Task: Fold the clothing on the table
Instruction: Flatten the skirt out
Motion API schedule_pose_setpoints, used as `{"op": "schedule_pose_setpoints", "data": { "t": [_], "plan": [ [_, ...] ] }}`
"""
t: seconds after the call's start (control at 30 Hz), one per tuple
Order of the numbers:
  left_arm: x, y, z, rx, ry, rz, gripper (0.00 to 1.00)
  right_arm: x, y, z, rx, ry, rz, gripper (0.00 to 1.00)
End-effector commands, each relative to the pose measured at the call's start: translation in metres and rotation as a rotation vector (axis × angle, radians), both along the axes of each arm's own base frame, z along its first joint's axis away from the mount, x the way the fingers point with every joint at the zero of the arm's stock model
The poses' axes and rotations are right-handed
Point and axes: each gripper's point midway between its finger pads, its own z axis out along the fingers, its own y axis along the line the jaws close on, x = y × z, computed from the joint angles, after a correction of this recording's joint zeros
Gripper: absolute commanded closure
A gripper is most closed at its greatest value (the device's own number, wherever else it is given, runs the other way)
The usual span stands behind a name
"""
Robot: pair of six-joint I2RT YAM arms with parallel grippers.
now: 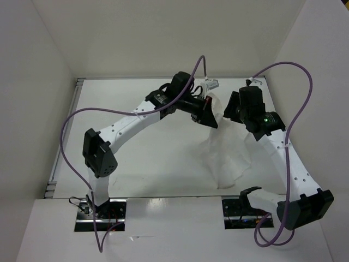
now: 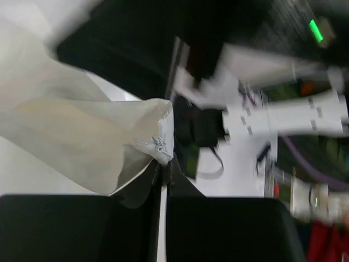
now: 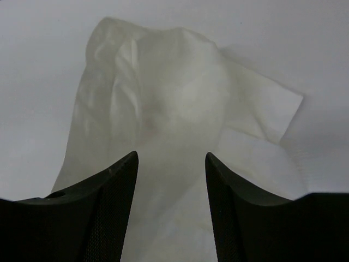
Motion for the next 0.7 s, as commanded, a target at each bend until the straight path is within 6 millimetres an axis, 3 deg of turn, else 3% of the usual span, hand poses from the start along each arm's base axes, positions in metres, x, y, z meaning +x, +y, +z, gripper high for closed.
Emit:
{"op": "schedule_pose_setpoints", "data": {
  "t": [0.0, 0.03, 0.1, 0.17, 0.23, 0.27, 0.33, 0.37, 0.47, 0.5, 0.57, 0.6, 0.67],
  "plan": [
    [-0.065, 0.029, 0.024, -0.062, -0.026, -0.271, 1.00, 0.000, -0.007, 0.010, 0.025, -0.050, -0.050, 0.42],
    [-0.072, 0.043, 0.020, -0.048, -0.011, -0.247, 1.00, -0.001, -0.006, 0.006, 0.031, -0.042, -0.056, 0.42],
    [-0.061, 0.065, 0.016, -0.028, 0.017, -0.150, 1.00, -0.003, -0.005, 0.005, 0.044, -0.040, -0.054, 0.42],
    [-0.044, 0.086, -0.031, 0.078, 0.108, -0.025, 1.00, -0.005, -0.008, 0.010, 0.060, -0.058, -0.070, 0.42],
    [-0.019, 0.115, -0.061, 0.161, 0.164, 0.114, 1.00, -0.005, -0.006, 0.015, 0.073, -0.074, -0.058, 0.42],
    [-0.011, 0.132, -0.098, 0.253, 0.248, 0.215, 1.00, -0.005, -0.006, 0.015, 0.073, -0.075, -0.058, 0.42],
    [0.012, 0.166, -0.141, 0.339, 0.337, 0.366, 1.00, -0.003, 0.003, 0.011, 0.095, -0.058, -0.022, 0.42],
    [0.015, 0.185, -0.181, 0.431, 0.409, 0.441, 1.00, 0.001, 0.008, 0.002, 0.099, -0.027, -0.007, 0.42],
    [0.030, 0.218, -0.237, 0.532, 0.528, 0.557, 1.00, 0.006, 0.029, -0.008, 0.143, 0.031, 0.088, 0.42],
    [0.034, 0.223, -0.247, 0.546, 0.538, 0.574, 1.00, 0.008, 0.034, -0.027, 0.129, 0.098, 0.118, 0.43],
    [0.038, 0.234, -0.266, 0.605, 0.553, 0.622, 1.00, 0.009, 0.050, -0.039, 0.123, 0.161, 0.187, 0.47],
    [0.039, 0.236, -0.267, 0.613, 0.549, 0.629, 1.00, 0.015, 0.056, -0.058, 0.096, 0.217, 0.211, 0.48],
    [0.039, 0.236, -0.267, 0.613, 0.549, 0.629, 1.00, 0.023, 0.064, -0.069, 0.043, 0.252, 0.234, 0.48]
  ]
}}
